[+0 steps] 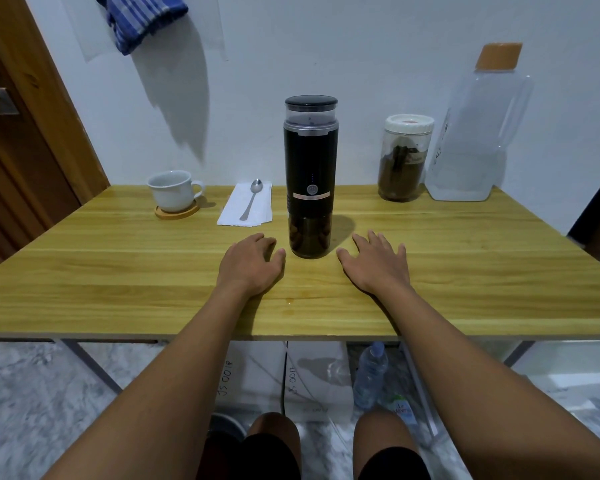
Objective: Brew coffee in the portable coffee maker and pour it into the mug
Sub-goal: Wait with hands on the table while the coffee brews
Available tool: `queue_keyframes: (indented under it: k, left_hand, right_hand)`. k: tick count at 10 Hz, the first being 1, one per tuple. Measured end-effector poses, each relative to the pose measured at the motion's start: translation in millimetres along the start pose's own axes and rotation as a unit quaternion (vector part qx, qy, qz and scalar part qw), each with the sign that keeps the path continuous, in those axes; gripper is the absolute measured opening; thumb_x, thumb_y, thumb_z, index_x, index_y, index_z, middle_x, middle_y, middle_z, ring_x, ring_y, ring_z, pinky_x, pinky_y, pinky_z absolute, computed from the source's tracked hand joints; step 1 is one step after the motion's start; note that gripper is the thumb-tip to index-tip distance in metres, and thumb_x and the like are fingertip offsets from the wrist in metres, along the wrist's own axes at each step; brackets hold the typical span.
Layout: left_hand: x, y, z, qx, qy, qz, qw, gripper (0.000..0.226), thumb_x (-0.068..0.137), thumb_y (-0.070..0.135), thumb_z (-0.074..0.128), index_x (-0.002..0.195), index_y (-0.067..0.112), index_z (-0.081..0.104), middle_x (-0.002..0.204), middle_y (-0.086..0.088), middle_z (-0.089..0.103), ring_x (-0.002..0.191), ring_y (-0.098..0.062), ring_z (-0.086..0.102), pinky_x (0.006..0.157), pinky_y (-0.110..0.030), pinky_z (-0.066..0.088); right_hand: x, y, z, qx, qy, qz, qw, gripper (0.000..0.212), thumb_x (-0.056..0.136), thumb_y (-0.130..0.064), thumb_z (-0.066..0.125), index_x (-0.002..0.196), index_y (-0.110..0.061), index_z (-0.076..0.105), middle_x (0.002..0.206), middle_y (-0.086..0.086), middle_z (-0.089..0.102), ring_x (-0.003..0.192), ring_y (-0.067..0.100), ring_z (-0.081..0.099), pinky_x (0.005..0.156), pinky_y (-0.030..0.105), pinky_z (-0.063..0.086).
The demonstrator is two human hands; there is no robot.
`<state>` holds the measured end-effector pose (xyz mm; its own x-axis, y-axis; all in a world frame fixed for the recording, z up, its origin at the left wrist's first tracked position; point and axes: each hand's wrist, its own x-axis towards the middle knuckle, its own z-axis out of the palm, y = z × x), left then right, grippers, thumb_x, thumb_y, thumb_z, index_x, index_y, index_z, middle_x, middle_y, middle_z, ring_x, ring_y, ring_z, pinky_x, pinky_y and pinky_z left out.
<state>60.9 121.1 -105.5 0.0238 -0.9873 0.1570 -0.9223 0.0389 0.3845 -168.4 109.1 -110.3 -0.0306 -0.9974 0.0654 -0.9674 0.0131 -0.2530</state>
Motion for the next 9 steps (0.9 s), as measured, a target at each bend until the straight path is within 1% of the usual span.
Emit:
queue_keyframes:
  k: [7, 9]
  left_hand:
    - [-0.8, 0.7, 0.0, 0.000, 0.002, 0.000, 1.000, 0.053, 0.101, 0.051, 0.045, 0.146, 0.024, 0.051, 0.158, 0.000, 0.040, 0.143, -0.024, 0.038, 0.115, -0.043, 0.032]
    - [-1.5, 1.2, -0.5, 0.002, 0.001, -0.002, 1.000, 0.053, 0.101, 0.051, 0.045, 0.146, 0.024, 0.051, 0.158, 0.000, 0.040, 0.144, -0.024, 0.038, 0.116, -0.044, 0.031]
  right_hand:
    - [1.3, -0.3, 0.9, 0.002, -0.002, 0.002, 1.000, 0.067, 0.098, -0.063, 0.024, 0.156, -0.029, 0.024, 0.166, 0.002, 0.011, 0.153, 0.022, 0.005, 0.120, 0.054, 0.001]
    - [0.6, -0.2, 0.4, 0.002, -0.001, 0.000, 1.000, 0.067, 0.098, -0.062, 0.024, 0.156, -0.028, 0.023, 0.166, 0.003, 0.011, 0.153, 0.022, 0.005, 0.121, 0.055, 0.002]
